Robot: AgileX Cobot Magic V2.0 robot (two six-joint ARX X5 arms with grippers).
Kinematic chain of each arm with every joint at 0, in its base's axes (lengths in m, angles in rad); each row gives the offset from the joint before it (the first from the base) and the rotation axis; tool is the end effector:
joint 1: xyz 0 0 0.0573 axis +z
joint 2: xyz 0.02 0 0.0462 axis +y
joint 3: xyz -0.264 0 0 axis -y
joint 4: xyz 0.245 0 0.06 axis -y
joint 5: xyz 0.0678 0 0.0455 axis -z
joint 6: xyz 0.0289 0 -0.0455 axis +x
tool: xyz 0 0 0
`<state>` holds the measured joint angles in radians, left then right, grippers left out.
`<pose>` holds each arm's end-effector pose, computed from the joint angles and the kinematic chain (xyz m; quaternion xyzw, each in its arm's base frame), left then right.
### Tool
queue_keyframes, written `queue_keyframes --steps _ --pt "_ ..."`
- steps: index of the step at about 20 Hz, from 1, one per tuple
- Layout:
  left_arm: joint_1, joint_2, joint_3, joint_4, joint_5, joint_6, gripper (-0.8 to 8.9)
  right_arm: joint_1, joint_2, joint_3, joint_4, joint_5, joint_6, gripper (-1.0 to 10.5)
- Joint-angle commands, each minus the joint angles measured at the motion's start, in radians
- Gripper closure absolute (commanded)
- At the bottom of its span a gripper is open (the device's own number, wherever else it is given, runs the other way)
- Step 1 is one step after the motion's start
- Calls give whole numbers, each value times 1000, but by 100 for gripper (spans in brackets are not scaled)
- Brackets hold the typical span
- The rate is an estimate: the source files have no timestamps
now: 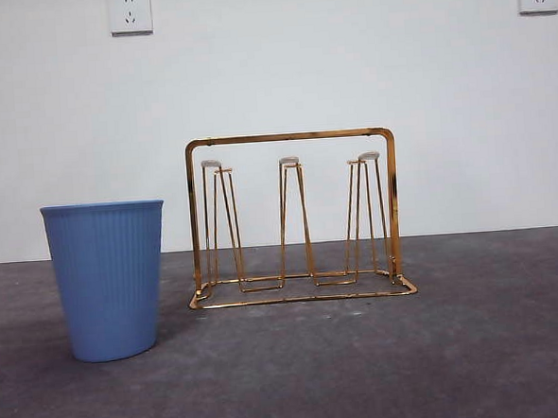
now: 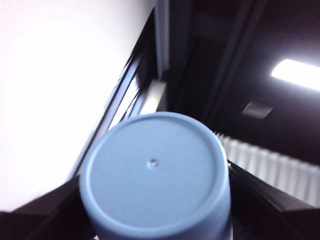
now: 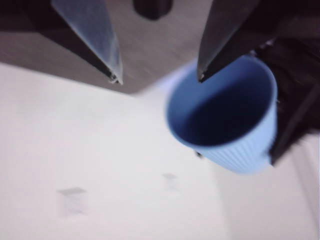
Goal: Pick up cup 1,put cup 1 in the cup rack,pick up cup 2,put cup 2 in the cup rack
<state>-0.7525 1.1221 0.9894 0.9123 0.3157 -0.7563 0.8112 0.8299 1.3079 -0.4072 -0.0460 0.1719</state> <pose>0.1574 -0.1597 0.4354 -0.3705 -0.1709 -0.5746 0.7095 0.0873 0.0939 0.4711 0.0912 0.0029 0.4166 0.9045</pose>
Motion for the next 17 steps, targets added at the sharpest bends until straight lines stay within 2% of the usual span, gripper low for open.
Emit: queue_keyframes --steps 1,5,8,12,17 --pt "3 -13 8 -127 -21 145 822 0 -50 -3 -139 107 -54 690" --pt "-26 -5 43 -393 -131 298 822 0 -108 -3 -296 235 -72 690" --pt "-77 21 70 -522 -249 420 822 0 -137 -3 -378 294 -72 690" --pt "-135 74 84 -580 -370 528 822 0 -148 -3 -450 355 -84 691" --pt "-183 177 86 -581 -470 594 822 0 -147 -3 -498 379 -107 691"
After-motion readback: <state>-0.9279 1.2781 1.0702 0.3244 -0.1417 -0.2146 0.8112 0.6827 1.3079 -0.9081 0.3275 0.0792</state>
